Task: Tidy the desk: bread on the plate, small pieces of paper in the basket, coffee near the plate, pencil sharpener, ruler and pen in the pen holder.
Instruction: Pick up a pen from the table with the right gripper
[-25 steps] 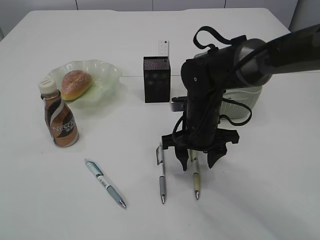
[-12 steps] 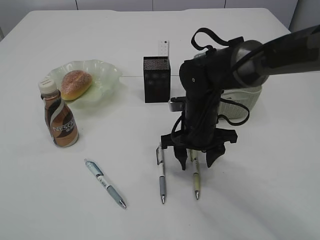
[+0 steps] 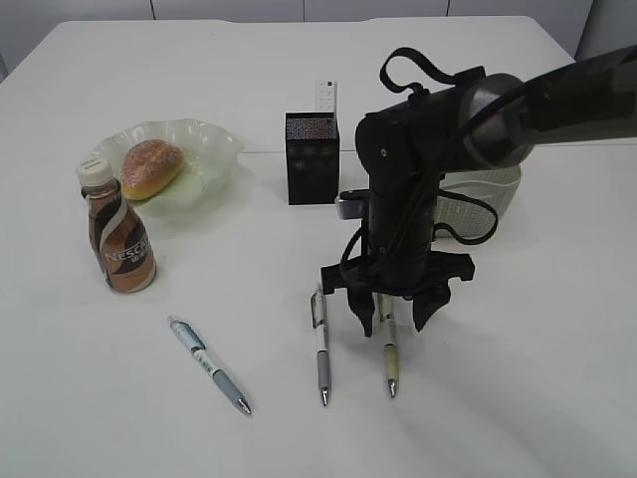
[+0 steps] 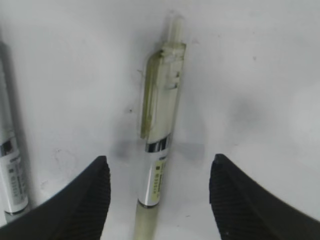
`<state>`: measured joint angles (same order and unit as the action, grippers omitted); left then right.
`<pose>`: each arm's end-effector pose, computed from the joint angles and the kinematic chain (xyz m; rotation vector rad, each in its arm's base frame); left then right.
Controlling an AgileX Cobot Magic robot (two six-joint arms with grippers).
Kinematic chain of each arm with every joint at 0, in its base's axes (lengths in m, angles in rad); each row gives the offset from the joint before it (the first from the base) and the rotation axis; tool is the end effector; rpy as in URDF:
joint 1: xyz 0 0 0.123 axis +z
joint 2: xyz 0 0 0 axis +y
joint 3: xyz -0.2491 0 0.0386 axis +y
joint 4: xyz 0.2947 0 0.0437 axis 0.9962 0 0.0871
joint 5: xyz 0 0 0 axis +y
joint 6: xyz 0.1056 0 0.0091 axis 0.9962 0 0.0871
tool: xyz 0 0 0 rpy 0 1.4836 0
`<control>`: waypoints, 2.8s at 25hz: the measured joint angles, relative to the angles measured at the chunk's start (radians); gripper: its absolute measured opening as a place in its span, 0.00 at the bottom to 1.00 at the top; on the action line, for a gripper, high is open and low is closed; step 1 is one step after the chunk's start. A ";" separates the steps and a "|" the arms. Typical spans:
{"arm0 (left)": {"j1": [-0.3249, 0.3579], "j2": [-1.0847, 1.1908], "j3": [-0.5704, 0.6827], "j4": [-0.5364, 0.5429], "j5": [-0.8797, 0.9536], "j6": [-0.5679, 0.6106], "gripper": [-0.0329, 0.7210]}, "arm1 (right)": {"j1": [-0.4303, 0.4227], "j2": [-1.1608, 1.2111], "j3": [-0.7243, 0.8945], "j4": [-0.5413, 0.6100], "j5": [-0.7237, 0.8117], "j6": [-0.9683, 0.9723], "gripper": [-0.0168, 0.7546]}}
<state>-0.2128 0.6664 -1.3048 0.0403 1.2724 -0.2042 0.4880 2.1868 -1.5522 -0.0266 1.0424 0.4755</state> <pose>0.1270 -0.0233 0.4629 -0.0013 2.1234 -0.2001 0.3867 0.2025 0.0585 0.0410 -3.1347 0.0455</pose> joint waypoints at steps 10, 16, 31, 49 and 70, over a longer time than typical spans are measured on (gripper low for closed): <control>0.000 0.000 0.000 0.000 0.000 0.000 0.57 | 0.000 0.000 0.000 0.027 0.044 0.002 0.65; 0.000 0.000 0.000 0.000 0.000 0.000 0.57 | 0.000 0.006 0.000 0.032 0.052 0.002 0.65; 0.000 0.000 0.000 -0.001 0.000 0.000 0.56 | 0.000 0.015 0.000 0.034 0.052 0.002 0.63; 0.000 0.000 0.000 -0.008 0.000 0.000 0.55 | 0.000 0.015 0.000 0.034 0.034 0.002 0.31; 0.000 0.000 0.000 -0.010 0.001 0.000 0.55 | 0.000 0.029 -0.001 0.034 0.016 0.004 0.22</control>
<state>-0.2128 0.6664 -1.3048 0.0306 1.2731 -0.2042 0.4880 2.2157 -1.5529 0.0072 1.0583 0.4795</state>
